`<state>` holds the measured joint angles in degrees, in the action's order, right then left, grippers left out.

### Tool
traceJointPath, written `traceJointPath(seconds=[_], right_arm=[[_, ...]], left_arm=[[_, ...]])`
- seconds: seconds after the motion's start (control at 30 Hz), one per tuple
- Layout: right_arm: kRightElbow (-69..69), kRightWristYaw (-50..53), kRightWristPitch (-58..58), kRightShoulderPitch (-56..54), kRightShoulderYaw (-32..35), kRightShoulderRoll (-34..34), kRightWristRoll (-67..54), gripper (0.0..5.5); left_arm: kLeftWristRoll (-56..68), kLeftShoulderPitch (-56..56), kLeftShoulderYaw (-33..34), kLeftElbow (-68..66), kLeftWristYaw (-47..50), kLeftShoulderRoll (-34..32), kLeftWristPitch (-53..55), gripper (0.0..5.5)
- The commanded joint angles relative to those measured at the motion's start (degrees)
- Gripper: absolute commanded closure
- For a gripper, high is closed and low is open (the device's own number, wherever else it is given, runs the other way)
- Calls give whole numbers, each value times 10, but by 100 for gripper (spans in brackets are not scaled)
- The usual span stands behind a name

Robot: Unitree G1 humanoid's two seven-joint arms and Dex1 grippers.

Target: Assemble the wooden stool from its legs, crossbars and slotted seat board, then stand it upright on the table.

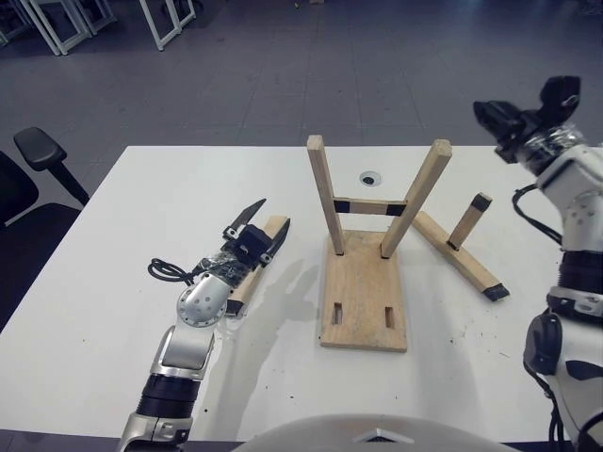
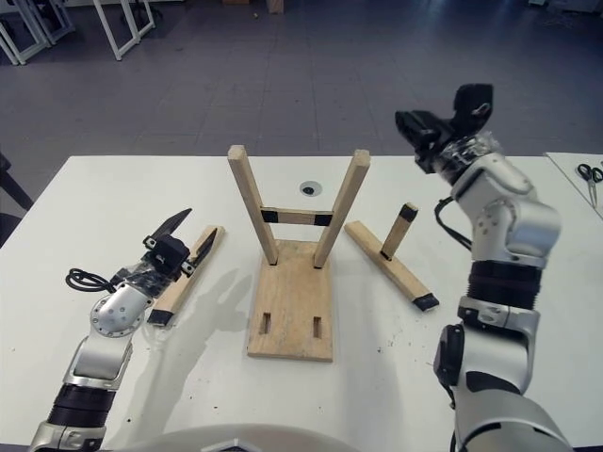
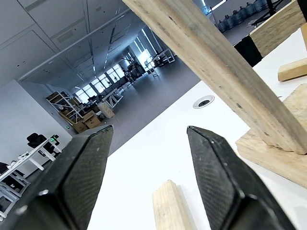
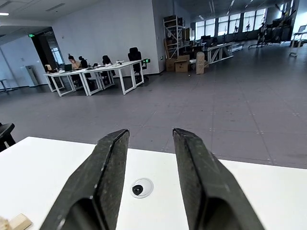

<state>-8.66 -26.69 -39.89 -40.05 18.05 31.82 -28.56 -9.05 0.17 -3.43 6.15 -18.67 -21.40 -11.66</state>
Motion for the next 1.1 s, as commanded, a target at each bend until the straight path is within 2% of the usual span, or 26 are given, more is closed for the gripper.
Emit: traceJointPath(seconds=[0.03, 0.23, 0.4, 0.6, 0.9, 1.1], right_arm=[[43, -22, -44, 65, 16, 33, -18, 310], [86, -62, -58, 176, 46, 53, -43, 214], [127, -114, -66, 266, 81, 59, -90, 208], [135, -186, -34, 382, 24, 101, -48, 208], [43, -152, 73, 376, -101, 79, 95, 208], [-8, -93, 127, 367, -133, 47, 160, 208]], left_arm=[[2, -18, 6, -6, 2, -3, 10, 268], [1, -20, 3, -6, -2, -3, 10, 268], [-1, -8, 0, -3, -2, -3, 7, 268], [-2, 2, -4, 0, -1, -3, 6, 268], [0, -3, -11, -7, -7, -7, 3, 268], [0, -9, -11, -10, -10, -9, 1, 268]])
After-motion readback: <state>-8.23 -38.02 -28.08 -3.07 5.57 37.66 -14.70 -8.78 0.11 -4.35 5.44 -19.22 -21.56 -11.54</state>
